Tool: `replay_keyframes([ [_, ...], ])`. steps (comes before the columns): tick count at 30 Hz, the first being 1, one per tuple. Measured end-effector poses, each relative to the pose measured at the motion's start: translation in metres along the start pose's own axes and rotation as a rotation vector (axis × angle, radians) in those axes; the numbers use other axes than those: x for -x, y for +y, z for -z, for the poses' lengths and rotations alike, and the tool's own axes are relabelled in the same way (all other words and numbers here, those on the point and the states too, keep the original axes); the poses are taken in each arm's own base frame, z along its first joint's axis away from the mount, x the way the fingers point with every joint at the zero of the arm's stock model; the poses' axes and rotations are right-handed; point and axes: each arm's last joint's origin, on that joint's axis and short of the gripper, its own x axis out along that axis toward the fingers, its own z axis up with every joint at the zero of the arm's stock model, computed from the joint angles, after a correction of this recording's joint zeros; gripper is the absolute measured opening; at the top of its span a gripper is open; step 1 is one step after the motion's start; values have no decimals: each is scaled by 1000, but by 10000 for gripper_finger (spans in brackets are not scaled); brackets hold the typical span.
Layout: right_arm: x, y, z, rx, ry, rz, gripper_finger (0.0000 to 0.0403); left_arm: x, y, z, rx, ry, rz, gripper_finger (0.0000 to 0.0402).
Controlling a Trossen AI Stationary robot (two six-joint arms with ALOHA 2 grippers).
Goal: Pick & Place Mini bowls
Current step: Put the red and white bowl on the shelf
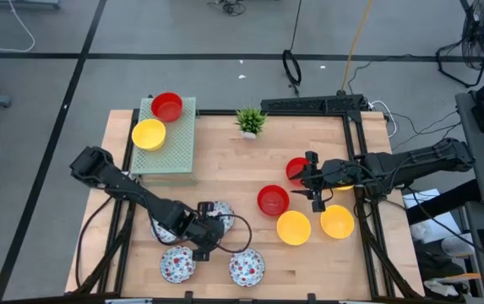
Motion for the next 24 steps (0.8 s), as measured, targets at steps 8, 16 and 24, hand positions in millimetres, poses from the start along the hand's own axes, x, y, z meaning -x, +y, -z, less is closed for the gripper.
replay_keyframes([
  [8,0,0,0,1,5,-1,171,-23,-3,8,-37,92,-16,147],
  [16,0,0,0,4,4,0,171,-38,1,9,-54,109,-86,147],
  [24,0,0,0,5,4,0,171,-36,2,8,-38,102,-66,90],
])
